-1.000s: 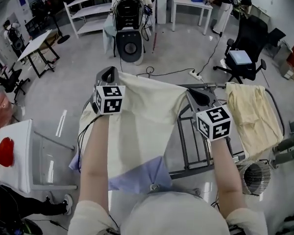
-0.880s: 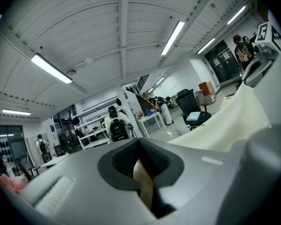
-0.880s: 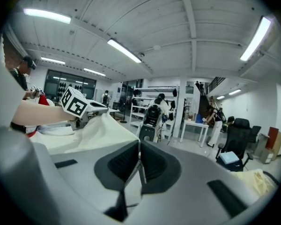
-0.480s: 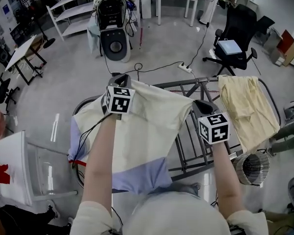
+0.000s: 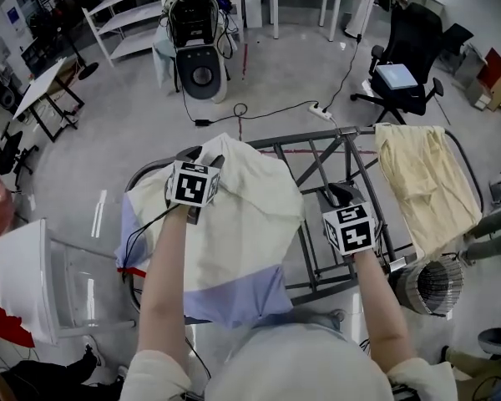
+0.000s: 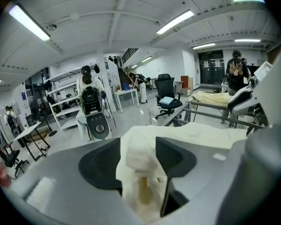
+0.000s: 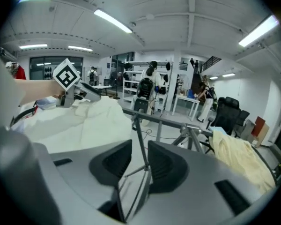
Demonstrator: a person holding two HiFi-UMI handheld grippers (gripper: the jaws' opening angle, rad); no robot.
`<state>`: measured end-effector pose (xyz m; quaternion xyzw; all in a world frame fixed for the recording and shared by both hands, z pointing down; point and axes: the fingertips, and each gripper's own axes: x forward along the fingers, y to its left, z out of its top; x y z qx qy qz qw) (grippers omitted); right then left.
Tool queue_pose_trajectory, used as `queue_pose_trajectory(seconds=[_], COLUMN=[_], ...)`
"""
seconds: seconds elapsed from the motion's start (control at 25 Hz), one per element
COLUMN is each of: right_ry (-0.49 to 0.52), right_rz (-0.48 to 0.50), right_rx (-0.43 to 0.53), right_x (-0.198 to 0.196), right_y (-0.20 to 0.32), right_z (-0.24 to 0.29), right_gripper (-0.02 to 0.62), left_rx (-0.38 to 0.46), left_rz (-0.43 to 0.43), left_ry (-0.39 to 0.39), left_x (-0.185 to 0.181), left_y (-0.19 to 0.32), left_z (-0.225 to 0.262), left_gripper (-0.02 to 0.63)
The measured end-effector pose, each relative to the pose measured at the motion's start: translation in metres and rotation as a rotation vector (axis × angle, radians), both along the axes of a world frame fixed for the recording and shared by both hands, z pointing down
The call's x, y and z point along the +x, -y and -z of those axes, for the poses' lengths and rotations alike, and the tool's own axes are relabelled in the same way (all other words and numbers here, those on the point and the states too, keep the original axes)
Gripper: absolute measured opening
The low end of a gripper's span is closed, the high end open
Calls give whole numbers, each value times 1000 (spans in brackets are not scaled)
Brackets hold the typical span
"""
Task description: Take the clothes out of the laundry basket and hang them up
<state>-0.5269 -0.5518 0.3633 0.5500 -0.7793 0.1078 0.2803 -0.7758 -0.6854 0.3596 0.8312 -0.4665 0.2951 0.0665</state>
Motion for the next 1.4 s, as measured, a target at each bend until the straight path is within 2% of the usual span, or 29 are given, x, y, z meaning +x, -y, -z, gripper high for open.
queue_pose_trajectory(seconds=[0.24, 0.44, 0.52, 0.6, 0.72, 0.76, 0.88, 1.08, 1.24, 1.4], right_ry=[69, 60, 52, 65, 76, 71, 27, -48, -2, 38], right_rz=[203, 264, 263, 263, 267, 262, 224, 96, -23, -127], right_rx=[-31, -84, -89, -92, -78, -67, -26, 56, 60, 44], right_x=[-57, -77, -77, -77, -76, -72, -51, 3, 43, 71], right_y=[-25, -37, -36, -35, -33, -30, -17, 28, 59, 81], right_z=[-10, -34, -39, -40, -33, -30, -18, 13, 28, 25], right_gripper=[146, 160, 152, 133, 84, 59, 35, 31, 31, 31], left_rx=[-112, -184, -169, -128, -86, -76, -33, 117, 178, 175], left_rz=[-40, -94, -92, -75, -54, -49, -17, 108, 193, 267], left_ry=[-86, -34, -2, 20, 0, -9, -17, 1, -14, -92], left_x=[-13, -20, -21, -23, -26, -28, -37, -56, -60, -65], left_y=[-41, -61, -62, -58, -52, -49, -32, 29, 81, 125], left_z=[-10, -33, -38, -37, -26, -22, -7, 36, 61, 69], left_gripper=[244, 265, 257, 185, 70, 44, 31, 29, 29, 29])
